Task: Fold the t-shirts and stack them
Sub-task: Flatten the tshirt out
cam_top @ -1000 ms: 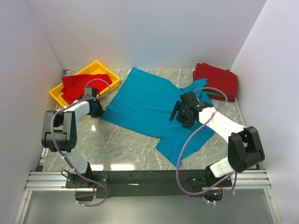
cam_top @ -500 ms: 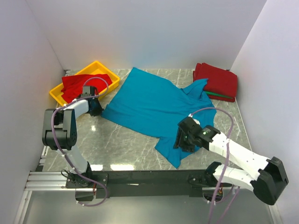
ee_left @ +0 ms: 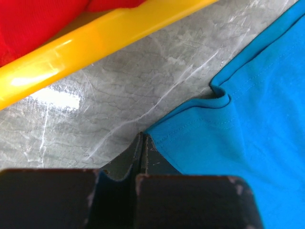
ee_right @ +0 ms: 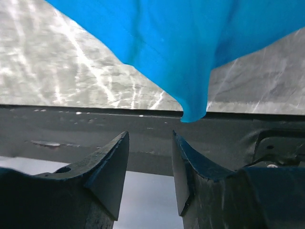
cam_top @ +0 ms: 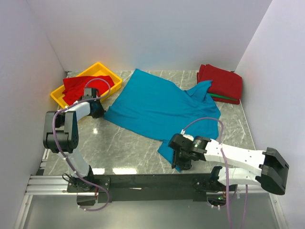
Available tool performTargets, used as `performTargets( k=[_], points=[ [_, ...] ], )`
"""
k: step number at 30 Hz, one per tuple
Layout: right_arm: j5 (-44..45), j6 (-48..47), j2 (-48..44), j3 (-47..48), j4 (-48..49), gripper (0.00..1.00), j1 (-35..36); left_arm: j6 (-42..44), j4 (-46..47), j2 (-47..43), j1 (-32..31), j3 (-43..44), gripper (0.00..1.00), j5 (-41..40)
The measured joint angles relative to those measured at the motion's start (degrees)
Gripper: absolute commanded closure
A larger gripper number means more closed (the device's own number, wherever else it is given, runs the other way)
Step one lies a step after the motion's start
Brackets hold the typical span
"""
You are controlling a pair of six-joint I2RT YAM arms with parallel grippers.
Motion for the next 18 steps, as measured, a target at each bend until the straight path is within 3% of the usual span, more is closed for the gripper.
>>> performTargets(
  k=[18],
  points=[
    [-0.5, 5.4, 3.6, -7.9, 3.9, 0.46, 1.2, 0.0, 0.4, 0.1, 0.1, 0.0, 0.99, 0.7]
  ],
)
